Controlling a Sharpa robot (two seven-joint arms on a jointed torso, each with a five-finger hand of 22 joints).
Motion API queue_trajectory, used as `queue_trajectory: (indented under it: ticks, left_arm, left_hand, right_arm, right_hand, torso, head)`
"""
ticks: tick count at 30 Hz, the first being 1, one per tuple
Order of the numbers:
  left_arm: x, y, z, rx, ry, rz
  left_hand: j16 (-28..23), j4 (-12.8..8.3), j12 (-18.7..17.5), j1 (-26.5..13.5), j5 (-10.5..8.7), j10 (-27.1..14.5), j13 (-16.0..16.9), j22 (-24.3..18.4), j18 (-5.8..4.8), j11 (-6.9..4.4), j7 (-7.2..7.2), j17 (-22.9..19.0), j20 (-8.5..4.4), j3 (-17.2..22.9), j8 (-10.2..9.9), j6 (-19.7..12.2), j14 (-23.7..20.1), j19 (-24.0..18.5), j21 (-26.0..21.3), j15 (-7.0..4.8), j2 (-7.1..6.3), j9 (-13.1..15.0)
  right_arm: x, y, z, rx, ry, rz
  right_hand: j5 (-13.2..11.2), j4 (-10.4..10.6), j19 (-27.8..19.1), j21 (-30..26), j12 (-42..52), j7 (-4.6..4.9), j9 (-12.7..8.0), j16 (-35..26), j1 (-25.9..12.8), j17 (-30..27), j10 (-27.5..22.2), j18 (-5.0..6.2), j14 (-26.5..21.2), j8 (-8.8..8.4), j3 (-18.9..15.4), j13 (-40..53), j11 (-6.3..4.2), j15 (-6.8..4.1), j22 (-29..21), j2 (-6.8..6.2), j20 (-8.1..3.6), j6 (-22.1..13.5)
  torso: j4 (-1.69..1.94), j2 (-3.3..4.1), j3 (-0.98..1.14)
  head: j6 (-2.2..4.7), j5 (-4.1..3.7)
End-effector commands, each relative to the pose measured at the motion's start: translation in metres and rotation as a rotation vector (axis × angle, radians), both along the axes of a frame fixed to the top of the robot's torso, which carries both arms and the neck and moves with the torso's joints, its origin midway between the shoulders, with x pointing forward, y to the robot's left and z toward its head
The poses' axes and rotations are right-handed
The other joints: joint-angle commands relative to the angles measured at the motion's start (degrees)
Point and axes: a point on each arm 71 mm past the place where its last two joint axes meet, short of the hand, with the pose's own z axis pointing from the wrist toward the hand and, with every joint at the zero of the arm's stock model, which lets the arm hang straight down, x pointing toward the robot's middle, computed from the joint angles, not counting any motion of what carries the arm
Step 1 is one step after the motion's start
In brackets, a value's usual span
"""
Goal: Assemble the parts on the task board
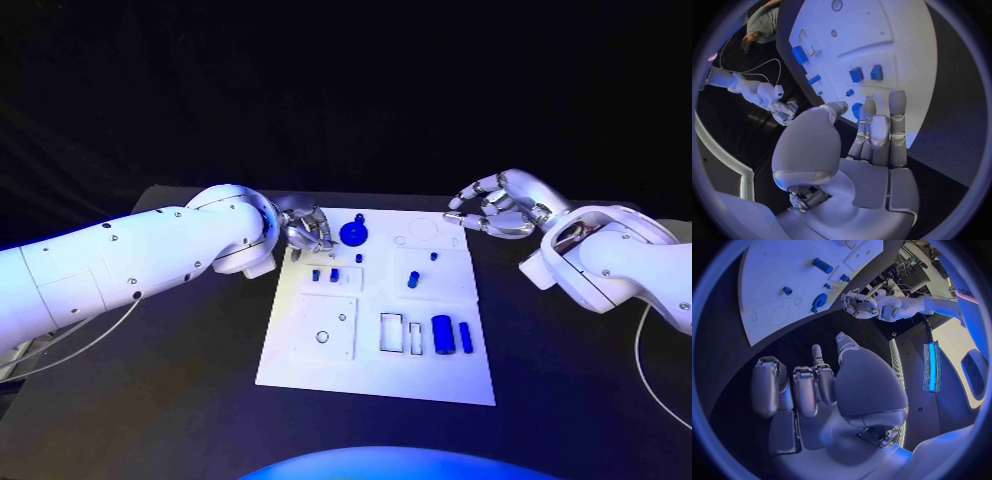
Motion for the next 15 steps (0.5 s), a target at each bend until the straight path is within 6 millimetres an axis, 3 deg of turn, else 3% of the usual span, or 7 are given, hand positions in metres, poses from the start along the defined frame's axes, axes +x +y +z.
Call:
queue_trajectory:
  ticks: [1, 4, 8, 10, 15]
  left_arm:
    - [0.000, -0.017, 0.014, -0.152, -0.205, -0.103]
    - [-0.002, -0.027, 0.011, -0.124, -0.288, -0.190]
    - [-0.005, -0.037, 0.002, -0.062, -0.350, -0.283]
    - [-0.007, -0.042, -0.003, -0.027, -0.377, -0.322]
    - [-0.006, -0.051, -0.013, 0.054, -0.409, -0.382]
  left_hand:
    - [-3.3, -1.7, -3.5, 4.4, -0.16, -3.0, -3.0, -2.6, 0.75, 0.82, 0.50, -4.3, 0.57, 1.5, -1.4, -1.6, -2.8, -0.8, -2.7, 0.63, -0.81, -1.6]
    - [-6.7, -3.7, -7.1, 7.6, -0.45, -4.7, -6.6, -3.2, 0.78, 1.23, 0.69, -8.9, 0.91, 2.7, -3.3, -1.9, -5.8, -1.0, -3.7, 1.06, -1.97, -4.1]
    - [-9.1, -3.5, -12.4, 6.7, -0.67, -6.5, -11.4, -3.3, 0.82, 1.56, 0.68, -14.0, 1.26, 0.9, -5.8, -1.7, -7.4, -0.7, -4.0, 1.38, -4.02, -7.2]
    - [-7.8, -4.0, -14.6, 7.4, -0.74, -5.7, -14.0, -3.3, 0.79, 1.50, 0.05, -13.7, 1.16, -0.5, -7.8, -1.5, -6.2, -0.1, -3.9, 1.22, -3.88, -9.2]
    - [-5.1, -5.0, -17.4, 9.3, -0.62, -4.8, -17.2, 1.0, 0.13, 1.44, -0.49, -12.6, 0.97, -0.5, -9.8, 0.5, -4.0, 2.5, -0.2, 1.07, -3.57, -11.5]
  right_arm:
    - [0.000, 0.000, 0.000, 0.000, -0.010, 0.008]
    - [0.000, 0.000, 0.000, 0.001, -0.011, 0.009]
    - [0.000, 0.001, 0.000, 0.001, -0.011, 0.010]
    - [0.000, 0.001, 0.000, 0.002, -0.011, 0.011]
    - [0.000, 0.002, -0.001, 0.003, -0.010, 0.013]
  right_hand:
    - [0.4, -0.2, -0.5, -0.5, -0.4, -0.12, 0.1, -0.4, -0.5, 6.1, -0.4, 0.90, 4.1, 0.39, -0.3, 7.0, -0.17, -0.24, 4.0, 0.31, -0.20, -0.1]
    - [0.5, -0.3, -0.8, -1.1, -0.8, -0.12, 0.1, -0.6, -0.4, 5.6, -0.8, 1.03, 4.0, 0.40, -0.3, 6.5, -0.17, -0.24, 3.6, 0.36, -0.20, -0.1]
    - [0.5, -0.3, -0.9, -1.3, -1.1, -0.12, 0.1, -0.7, -0.3, 5.1, -1.1, 1.08, 3.9, 0.41, -0.3, 6.3, -0.17, -0.24, 3.5, 0.40, -0.20, -0.1]
    - [0.5, -0.3, -0.9, -1.3, -1.1, -0.12, 0.1, -0.7, -0.3, 5.1, -1.1, 1.08, 3.9, 0.41, -0.3, 6.3, -0.17, -0.24, 3.5, 0.40, -0.20, -0.1]
    - [0.5, -0.3, -0.9, -1.4, -1.2, -0.12, 0.1, -0.8, -0.3, 5.0, -1.1, 1.11, 3.9, 0.41, -0.3, 6.2, -0.17, -0.24, 3.4, 0.41, -0.21, -0.1]
  torso:
    - [0.10, -0.03, 0.02]
    - [0.04, 0.01, -0.02]
    - [-0.04, 0.07, -0.05]
    - [-0.08, 0.06, -0.04]
    - [-0.10, 0.15, -0.02]
  head:
    - [0.25, -0.39]
    - [0.47, -0.60]
    - [0.67, -0.60]
    - [0.66, -0.64]
    - [0.82, -0.74]
